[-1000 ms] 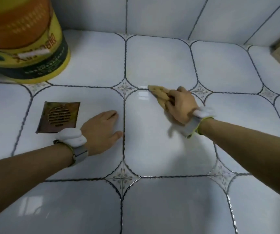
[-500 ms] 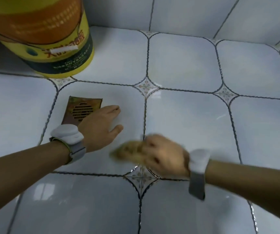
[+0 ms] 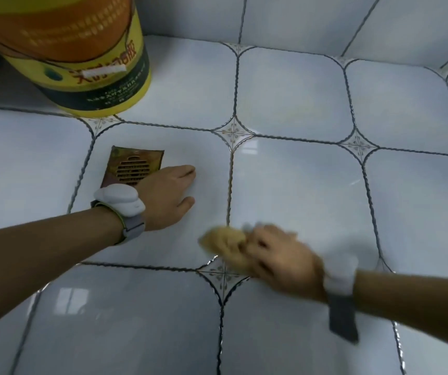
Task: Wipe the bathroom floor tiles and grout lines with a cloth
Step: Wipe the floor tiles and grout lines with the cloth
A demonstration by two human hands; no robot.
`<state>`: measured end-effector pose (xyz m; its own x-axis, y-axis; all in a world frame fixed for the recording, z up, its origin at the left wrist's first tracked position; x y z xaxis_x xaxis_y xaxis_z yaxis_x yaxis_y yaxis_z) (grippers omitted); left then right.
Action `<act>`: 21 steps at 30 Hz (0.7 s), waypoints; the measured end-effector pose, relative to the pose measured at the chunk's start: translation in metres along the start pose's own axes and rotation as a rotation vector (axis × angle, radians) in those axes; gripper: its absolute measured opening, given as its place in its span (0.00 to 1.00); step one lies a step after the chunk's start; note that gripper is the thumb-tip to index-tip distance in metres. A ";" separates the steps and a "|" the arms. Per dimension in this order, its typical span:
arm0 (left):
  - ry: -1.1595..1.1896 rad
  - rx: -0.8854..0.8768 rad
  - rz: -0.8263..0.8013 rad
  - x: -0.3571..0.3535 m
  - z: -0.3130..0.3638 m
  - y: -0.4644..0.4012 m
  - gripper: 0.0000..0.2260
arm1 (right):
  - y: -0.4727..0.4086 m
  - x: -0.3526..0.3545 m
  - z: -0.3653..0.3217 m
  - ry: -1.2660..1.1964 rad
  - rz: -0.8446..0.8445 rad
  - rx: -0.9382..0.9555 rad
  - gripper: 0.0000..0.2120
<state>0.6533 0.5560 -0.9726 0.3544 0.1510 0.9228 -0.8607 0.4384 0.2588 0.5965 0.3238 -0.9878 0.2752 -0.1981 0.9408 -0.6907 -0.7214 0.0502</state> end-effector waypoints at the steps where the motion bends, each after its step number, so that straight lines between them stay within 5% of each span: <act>1: -0.009 0.000 -0.003 0.003 0.001 0.003 0.29 | 0.020 -0.006 -0.011 0.001 -0.027 0.069 0.08; 5: -0.014 -0.004 -0.023 0.005 0.009 0.019 0.28 | 0.011 0.002 0.002 -0.006 -0.039 0.206 0.05; 11: -0.022 -0.001 -0.143 -0.016 0.028 0.068 0.30 | -0.119 0.067 0.113 0.056 0.237 -0.563 0.07; 13: -0.016 -0.007 -0.137 -0.023 0.029 0.079 0.32 | -0.126 0.065 0.108 0.076 0.264 -0.668 0.07; 21: 0.020 -0.092 -0.079 -0.036 0.018 0.076 0.33 | -0.001 -0.003 -0.010 -0.051 0.080 -0.207 0.06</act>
<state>0.5683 0.5682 -0.9812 0.4279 0.1304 0.8944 -0.7929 0.5291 0.3022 0.5893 0.3316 -0.9867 0.2437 -0.2864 0.9266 -0.8327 -0.5517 0.0485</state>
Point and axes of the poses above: each hand's wrist, its own y-axis away from the middle knuckle, its own x-axis out of the back of the hand, z = x × y, the point moved 5 cm from there along -y, towards the middle knuckle, and after that the axes turned 11 degrees about -x, right-handed, at the moved point
